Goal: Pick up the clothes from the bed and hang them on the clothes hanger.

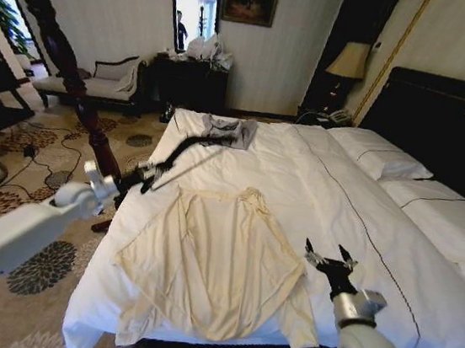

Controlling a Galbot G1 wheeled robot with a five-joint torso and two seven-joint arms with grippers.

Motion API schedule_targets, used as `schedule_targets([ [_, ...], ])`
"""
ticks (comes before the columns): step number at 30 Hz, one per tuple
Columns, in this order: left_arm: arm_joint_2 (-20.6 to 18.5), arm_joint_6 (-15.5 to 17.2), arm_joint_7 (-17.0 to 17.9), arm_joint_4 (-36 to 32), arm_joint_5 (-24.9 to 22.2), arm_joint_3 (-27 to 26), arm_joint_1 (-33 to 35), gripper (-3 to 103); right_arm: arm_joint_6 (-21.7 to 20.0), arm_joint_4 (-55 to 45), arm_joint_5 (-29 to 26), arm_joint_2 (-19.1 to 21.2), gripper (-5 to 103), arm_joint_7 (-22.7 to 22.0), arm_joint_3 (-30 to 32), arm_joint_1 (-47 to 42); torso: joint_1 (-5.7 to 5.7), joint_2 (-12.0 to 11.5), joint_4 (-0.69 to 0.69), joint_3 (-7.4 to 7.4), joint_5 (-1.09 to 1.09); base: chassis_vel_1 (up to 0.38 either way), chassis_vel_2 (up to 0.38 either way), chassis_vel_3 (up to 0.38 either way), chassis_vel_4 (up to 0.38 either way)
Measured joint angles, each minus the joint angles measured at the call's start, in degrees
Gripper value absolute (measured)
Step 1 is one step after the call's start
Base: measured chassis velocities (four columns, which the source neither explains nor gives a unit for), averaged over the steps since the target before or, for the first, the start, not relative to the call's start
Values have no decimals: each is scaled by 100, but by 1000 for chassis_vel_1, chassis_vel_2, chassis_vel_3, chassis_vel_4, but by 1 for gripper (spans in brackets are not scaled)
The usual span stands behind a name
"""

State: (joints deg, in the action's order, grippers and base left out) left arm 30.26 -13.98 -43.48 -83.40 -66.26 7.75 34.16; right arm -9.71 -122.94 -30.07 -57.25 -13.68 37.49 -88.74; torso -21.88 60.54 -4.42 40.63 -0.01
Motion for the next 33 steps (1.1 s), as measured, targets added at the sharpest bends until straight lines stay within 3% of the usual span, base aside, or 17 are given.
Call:
schedule_targets([
  [2, 146, -82, -348, 307, 96, -154, 206, 16, -87, 450, -142, 334, 100, -4, -328, 563, 0, 0, -2, 1, 1, 0, 0, 0, 0],
  [6, 250, -101, -559, 485, 140, -324, 416, 16, -131, 1210, -325, 665, 100, 13, -921, 1434, 0, -1, -7, 1, 2, 0, 0, 0, 0],
  [11, 244, -65, -685, 511, 141, -473, 624, 16, -126, 1821, -390, 741, 100, 45, -1663, 2441, 0, 0, -4, 0, 1, 0, 0, 0, 0],
  [14, 222, -15, -726, 568, 93, -666, 885, 16, -109, 2611, -406, 558, 100, 75, -2659, 3459, -1, -1, -1, 1, -1, 0, 0, 0, 0],
  [18, 177, 18, -742, 582, -15, -770, 1036, 16, -61, 3336, -348, 261, 100, 88, -3380, 4223, -1, -1, -2, 1, 2, 0, 0, 0, 0],
  [33, 332, 98, -756, 675, -441, -802, 1031, 16, -18, 5043, -411, -866, 100, 44, -4190, 5676, 0, 0, -4, 0, 0, 0, 0, 0, 0],
])
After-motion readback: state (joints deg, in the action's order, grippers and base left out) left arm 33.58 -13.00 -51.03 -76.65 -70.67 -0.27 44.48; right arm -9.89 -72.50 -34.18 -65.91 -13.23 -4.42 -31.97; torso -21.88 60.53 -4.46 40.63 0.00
